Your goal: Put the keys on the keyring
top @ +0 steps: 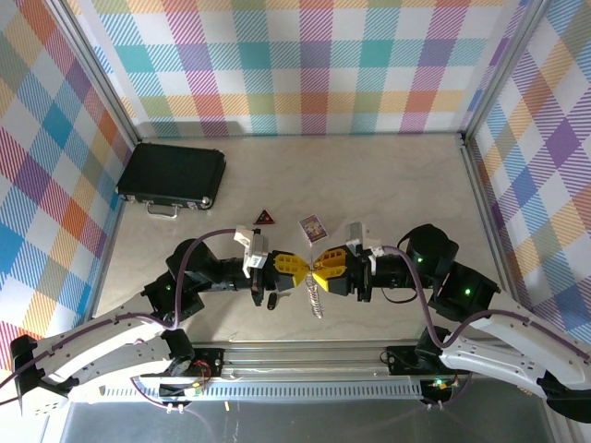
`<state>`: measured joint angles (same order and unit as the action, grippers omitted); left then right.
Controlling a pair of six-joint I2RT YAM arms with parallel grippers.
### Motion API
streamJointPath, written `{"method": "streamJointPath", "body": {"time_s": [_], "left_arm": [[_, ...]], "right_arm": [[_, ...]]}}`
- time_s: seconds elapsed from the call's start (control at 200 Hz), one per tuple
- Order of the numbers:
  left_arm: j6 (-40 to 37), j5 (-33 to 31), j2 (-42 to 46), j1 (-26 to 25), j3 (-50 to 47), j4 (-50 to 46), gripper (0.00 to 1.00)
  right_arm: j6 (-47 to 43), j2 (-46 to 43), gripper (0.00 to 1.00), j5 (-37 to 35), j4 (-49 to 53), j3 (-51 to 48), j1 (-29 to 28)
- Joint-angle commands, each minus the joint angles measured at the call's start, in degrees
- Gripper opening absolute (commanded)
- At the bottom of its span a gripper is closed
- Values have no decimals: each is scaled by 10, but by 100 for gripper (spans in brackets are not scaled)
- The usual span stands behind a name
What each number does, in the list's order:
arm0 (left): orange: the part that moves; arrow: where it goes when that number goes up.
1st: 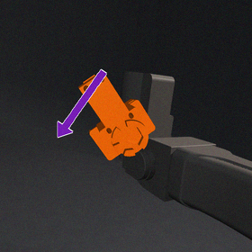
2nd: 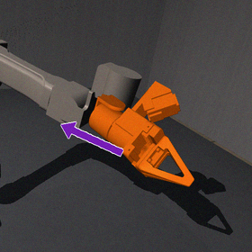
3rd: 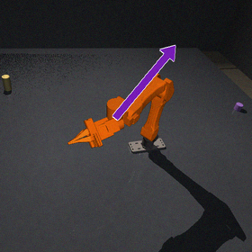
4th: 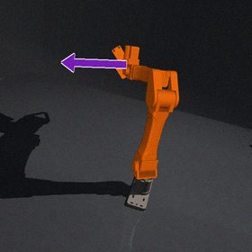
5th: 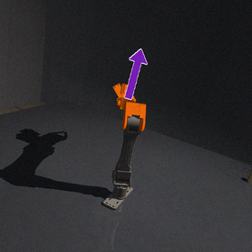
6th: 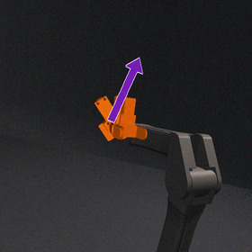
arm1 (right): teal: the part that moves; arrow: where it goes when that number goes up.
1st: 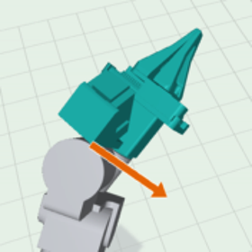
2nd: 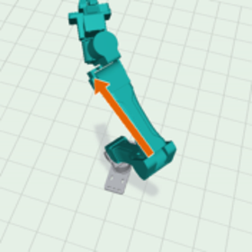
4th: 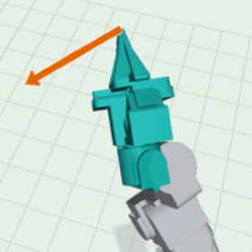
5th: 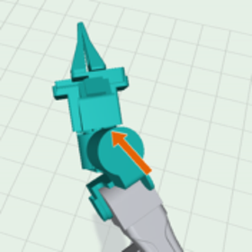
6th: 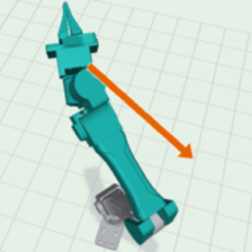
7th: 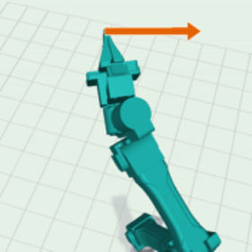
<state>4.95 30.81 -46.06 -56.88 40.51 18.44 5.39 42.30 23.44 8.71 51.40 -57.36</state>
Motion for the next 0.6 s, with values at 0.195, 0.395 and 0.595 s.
{"method": "streamJointPath", "body": {"time_s": [0.195, 0.395, 0.595], "left_arm": [[5, 22, 1, -4, -5, 37, 0], [6, 21, 2, -4, -8, 37, 0], [-23, -10, 18, -4, 2, -45, 6]], "right_arm": [[-4, 2, 7, 1, -6, 1, -2], [-2, 10, 6, 17, -13, 0, -2], [-27, 19, 0, 21, 30, 20, -3]]}}
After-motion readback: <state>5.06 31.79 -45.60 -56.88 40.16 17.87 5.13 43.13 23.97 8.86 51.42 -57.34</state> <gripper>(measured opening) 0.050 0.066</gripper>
